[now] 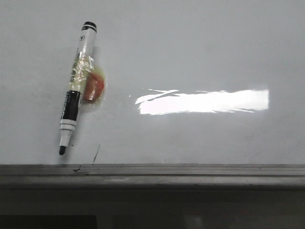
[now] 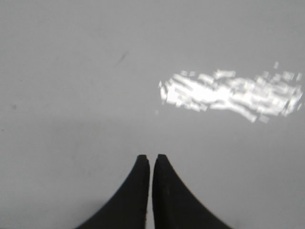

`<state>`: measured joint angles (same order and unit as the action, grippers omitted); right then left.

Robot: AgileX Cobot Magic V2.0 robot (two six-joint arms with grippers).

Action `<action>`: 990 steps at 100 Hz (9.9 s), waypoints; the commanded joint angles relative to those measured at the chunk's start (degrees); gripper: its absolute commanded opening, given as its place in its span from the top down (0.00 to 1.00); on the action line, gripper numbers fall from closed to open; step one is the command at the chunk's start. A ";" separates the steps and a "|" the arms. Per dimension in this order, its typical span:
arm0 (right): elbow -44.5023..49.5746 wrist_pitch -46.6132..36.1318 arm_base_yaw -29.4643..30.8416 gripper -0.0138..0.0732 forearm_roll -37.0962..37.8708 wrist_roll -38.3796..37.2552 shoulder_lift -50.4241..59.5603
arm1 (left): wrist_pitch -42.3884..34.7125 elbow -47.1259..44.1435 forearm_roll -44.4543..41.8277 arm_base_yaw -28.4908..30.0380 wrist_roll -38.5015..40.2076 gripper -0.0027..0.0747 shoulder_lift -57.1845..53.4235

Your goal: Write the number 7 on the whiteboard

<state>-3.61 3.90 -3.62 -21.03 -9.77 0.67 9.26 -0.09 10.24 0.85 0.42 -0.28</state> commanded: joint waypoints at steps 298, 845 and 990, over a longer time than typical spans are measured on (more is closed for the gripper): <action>-32.96 38.32 -10.57 0.40 -42.11 72.41 -28.73 | 14.60 32.49 57.60 -45.49 -80.84 0.99 55.17; -26.07 -30.52 -52.23 0.92 -85.60 118.48 -57.32 | -0.89 23.65 69.87 -36.74 -73.32 0.99 27.19; -32.08 3.17 -52.52 0.92 -77.21 119.67 -52.32 | 30.16 34.66 68.37 -36.74 -92.05 0.49 56.83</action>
<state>-34.07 5.05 -56.36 -98.71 109.16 -51.87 38.41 32.52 74.87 -36.03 -91.26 55.69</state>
